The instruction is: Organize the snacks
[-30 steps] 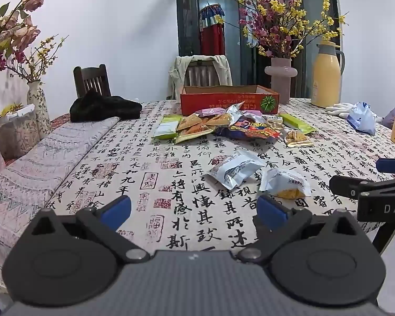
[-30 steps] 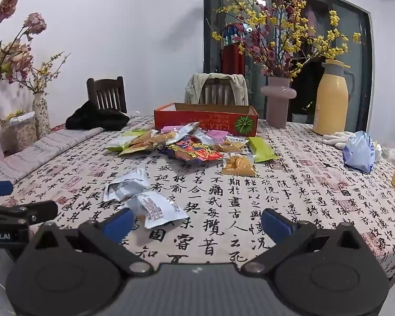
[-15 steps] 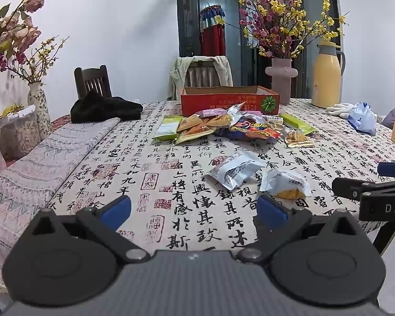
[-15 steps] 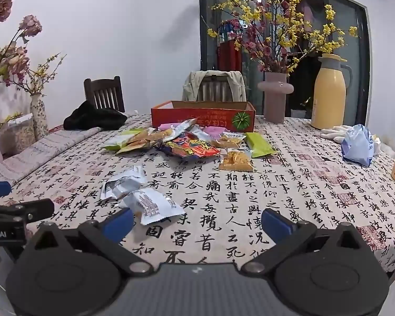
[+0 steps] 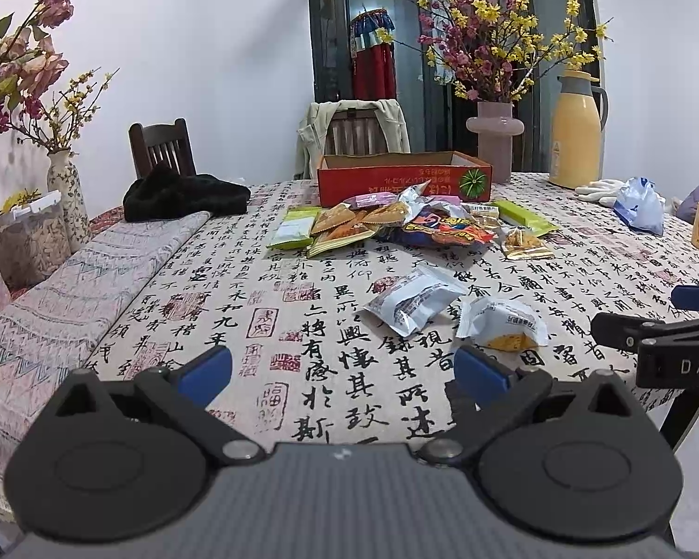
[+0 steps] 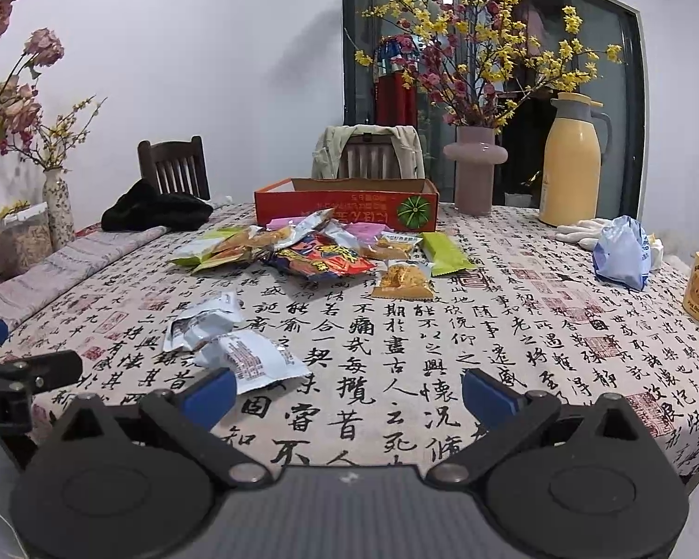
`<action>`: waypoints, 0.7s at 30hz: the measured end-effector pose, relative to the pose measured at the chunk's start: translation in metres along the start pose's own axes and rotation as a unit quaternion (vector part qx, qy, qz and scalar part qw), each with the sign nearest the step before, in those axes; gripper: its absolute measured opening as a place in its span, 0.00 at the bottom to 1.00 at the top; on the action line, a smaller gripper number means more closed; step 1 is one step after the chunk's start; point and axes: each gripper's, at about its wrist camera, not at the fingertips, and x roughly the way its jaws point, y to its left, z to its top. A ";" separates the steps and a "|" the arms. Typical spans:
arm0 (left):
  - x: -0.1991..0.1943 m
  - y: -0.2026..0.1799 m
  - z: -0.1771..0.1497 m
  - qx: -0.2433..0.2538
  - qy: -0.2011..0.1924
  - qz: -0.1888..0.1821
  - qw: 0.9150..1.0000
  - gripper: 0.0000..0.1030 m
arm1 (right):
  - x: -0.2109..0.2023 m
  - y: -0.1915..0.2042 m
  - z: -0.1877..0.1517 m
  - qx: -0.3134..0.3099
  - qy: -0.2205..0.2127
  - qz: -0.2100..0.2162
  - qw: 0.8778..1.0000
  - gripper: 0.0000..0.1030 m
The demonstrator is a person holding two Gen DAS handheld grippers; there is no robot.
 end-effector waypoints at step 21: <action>0.003 0.000 -0.001 0.001 0.007 0.002 1.000 1.00 | -0.005 0.002 -0.001 -0.006 -0.016 0.006 1.000 1.00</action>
